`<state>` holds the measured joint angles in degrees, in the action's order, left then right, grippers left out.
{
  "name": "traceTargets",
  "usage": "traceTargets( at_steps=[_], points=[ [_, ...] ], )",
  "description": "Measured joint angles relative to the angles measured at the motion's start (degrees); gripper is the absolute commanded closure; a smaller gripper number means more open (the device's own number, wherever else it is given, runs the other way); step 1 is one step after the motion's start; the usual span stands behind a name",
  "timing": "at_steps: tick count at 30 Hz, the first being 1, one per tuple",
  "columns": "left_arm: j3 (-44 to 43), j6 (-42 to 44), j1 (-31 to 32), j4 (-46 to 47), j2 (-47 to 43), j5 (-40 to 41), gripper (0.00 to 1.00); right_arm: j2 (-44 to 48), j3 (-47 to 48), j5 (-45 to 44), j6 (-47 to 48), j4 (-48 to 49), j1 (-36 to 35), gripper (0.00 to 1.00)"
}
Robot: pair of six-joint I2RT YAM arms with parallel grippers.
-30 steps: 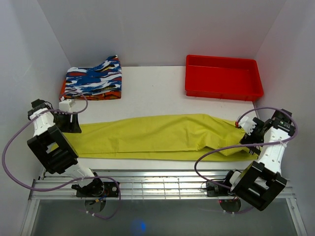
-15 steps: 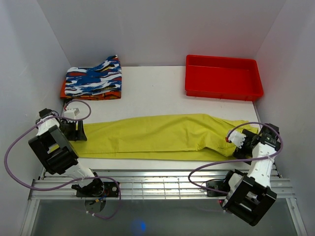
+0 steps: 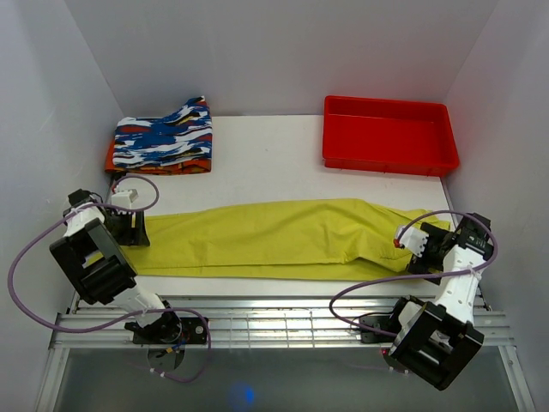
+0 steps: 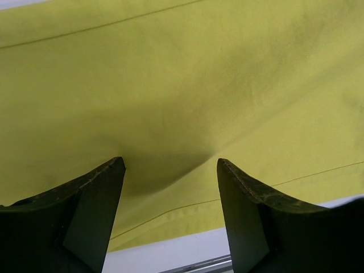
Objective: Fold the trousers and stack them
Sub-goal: Fold the trousers
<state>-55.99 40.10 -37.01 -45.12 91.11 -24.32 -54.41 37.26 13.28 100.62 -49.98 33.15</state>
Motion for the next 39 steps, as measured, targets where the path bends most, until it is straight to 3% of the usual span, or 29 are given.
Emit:
traceTargets(
  at_steps=[3, 7, 11, 16, 20, 23, 27, 32, 35, 36, 39],
  points=[
    [-0.11, -0.02, 0.00, 0.39, 1.16, 0.46, 0.23, 0.57, -1.36, -0.11, 1.70, 0.52, 0.00, 0.11],
    [-0.22, -0.07, -0.04, 0.83, 2.84, 1.22, 0.23, 0.74, -3.91, -0.74, 2.47, 5.70, 0.00, 0.46],
    [-0.44, -0.28, -0.46, 1.49, 3.43, 1.64, 0.24, -1.07, -5.42, -2.36, 3.74, 13.27, 0.02, 0.74],
    [-1.92, -1.11, -2.21, 1.64, 5.22, 1.25, 0.28, -1.36, -3.56, -0.44, 4.94, 21.49, 0.00, 0.89],
    [-2.62, -1.55, -4.00, 1.84, 6.21, 0.02, 0.30, 3.08, -1.97, 3.17, 6.62, 25.77, 0.20, 0.92],
    [-3.10, -1.57, -5.09, 1.84, 6.91, -0.98, 0.31, 8.92, -4.20, 6.60, 9.40, 27.45, 2.40, 0.92],
    [-4.13, -1.62, -6.05, 1.33, 7.93, -1.81, 0.30, 13.25, -13.11, 5.79, 11.52, 28.39, 4.79, 0.73],
    [-5.20, -1.16, -6.84, 0.61, 8.68, -2.01, 0.28, 9.79, -22.43, 1.81, 13.53, 27.58, 7.41, 0.23],
    [-5.55, -0.33, -7.10, -0.11, 8.85, -2.54, 0.26, 8.98, -20.79, 1.38, 13.81, 29.16, 8.09, 0.18],
    [-5.66, 0.04, -7.17, -0.37, 8.87, -2.75, 0.26, 8.50, -20.09, 1.44, 13.79, 28.65, 8.55, 0.11],
    [-6.08, 1.49, -7.48, -1.70, 8.98, -3.61, 0.26, 6.32, -15.10, 1.92, 13.92, 23.71, 9.49, 0.09]
  ],
)
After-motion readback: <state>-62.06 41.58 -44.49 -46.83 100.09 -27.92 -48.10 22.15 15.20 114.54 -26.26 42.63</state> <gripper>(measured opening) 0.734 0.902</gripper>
